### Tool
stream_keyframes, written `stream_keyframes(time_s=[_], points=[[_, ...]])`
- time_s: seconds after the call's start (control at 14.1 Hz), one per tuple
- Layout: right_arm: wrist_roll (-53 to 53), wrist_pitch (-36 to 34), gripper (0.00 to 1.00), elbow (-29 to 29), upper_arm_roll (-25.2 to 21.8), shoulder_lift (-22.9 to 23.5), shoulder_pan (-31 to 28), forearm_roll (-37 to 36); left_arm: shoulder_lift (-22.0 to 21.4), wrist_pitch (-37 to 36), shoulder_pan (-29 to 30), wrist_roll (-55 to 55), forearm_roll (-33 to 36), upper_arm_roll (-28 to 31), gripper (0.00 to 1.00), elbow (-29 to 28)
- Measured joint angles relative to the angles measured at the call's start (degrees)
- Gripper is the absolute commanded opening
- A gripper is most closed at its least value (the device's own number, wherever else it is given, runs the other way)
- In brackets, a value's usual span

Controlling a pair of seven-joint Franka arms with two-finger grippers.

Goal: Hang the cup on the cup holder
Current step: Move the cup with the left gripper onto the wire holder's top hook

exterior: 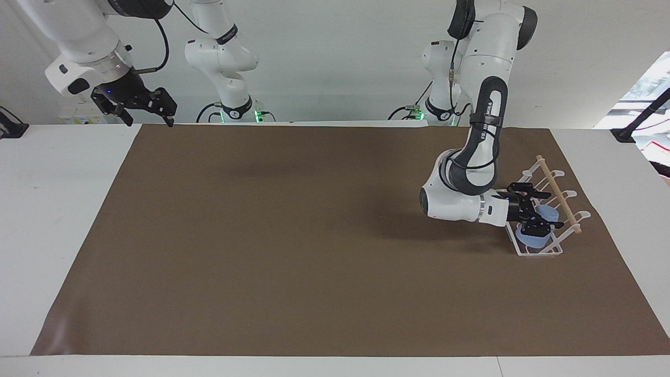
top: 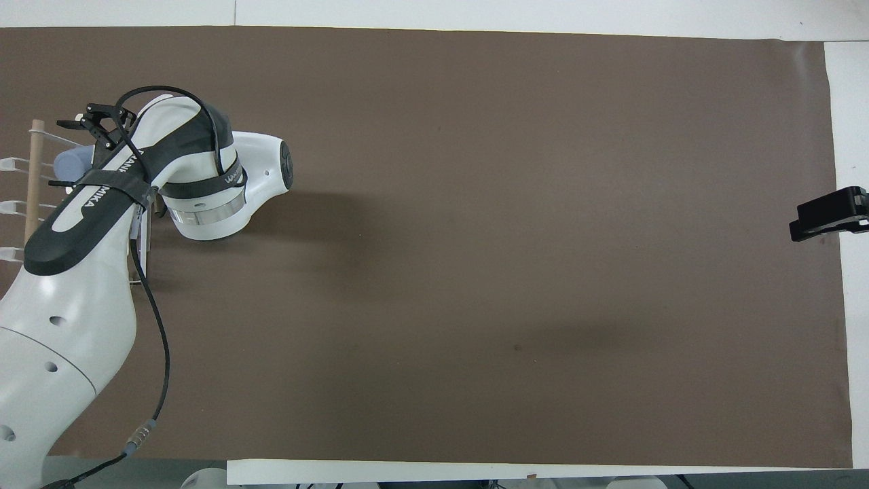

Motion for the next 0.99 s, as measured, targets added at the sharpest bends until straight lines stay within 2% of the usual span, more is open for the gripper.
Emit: stream_keyframes(time_s=[0.21,0.43,0.71,0.99], points=[[0.00,0.00,1.00,0.00,0.02,0.00,0.01,0.01,-2.72,0.64,-0.74,0.41,-9.48,-0.28,1.00,3.17],[0.00,0.00,1.00,0.00,0.02,0.00,0.01,0.02,-8.00,7.54,0.51,8.76,-19.24,-0.17,1.00,3.83],[0.00,0.00,1.00,0.00,0.03,0.00,0.01,0.02,-13.06,15.24,6.58,33.03,-33.87,0.07,1.00,3.68],[0.00,0.00,1.00,0.00,0.03,0.00,0.01,0.02,-15.03,17.50,11.48,55.82,-45.01,0.15,1.00,3.68]])
